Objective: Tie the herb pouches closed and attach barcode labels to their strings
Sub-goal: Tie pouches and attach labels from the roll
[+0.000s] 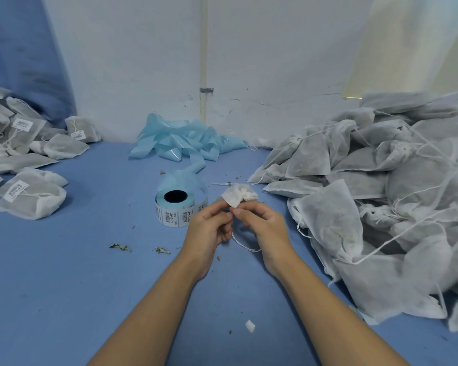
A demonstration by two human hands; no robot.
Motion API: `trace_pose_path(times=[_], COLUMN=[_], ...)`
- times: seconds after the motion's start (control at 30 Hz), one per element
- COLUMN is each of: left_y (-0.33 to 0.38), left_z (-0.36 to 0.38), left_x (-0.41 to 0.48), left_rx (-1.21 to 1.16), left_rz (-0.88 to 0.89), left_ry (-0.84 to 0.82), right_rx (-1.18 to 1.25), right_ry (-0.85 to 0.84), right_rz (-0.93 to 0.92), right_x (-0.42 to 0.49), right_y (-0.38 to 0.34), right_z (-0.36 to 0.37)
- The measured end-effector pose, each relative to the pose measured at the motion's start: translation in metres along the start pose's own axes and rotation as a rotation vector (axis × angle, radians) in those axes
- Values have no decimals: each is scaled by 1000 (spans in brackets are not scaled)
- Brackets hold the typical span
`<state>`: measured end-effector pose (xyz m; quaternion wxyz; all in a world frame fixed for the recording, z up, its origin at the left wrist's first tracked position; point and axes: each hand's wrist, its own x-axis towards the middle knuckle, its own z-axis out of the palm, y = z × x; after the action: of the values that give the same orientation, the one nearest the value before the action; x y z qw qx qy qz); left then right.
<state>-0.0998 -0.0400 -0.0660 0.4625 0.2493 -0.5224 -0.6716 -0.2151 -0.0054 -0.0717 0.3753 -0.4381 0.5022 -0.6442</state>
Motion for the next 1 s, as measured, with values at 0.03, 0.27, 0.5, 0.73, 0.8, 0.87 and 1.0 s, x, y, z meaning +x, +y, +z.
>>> trace_pose_path(times=[0.03, 0.27, 0.5, 0.73, 0.8, 0.87, 1.0], left_y=[0, 3, 6, -7, -7, -8, -7], left_z=[0, 7, 8, 8, 6, 3, -1], left_x=[0, -2, 1, -5, -4, -4, -6], left_rx=[3, 189, 265, 674, 796, 940, 1220], left_rz=[2, -23, -92, 142, 244, 312, 329], left_ry=[-1, -16, 15, 159, 215, 231, 282], right_rx=[-2, 127, 154, 402, 354, 165, -317], right_ry=[-3, 108, 223, 149, 130, 141, 222], right_rz=[3, 105, 135, 215, 206, 149, 11], right_x=[0, 3, 4, 11, 11, 9, 2], right_y=[0, -1, -2, -6, -6, -5, -5], right_z=[0, -4, -4, -8, -10, -9, -4])
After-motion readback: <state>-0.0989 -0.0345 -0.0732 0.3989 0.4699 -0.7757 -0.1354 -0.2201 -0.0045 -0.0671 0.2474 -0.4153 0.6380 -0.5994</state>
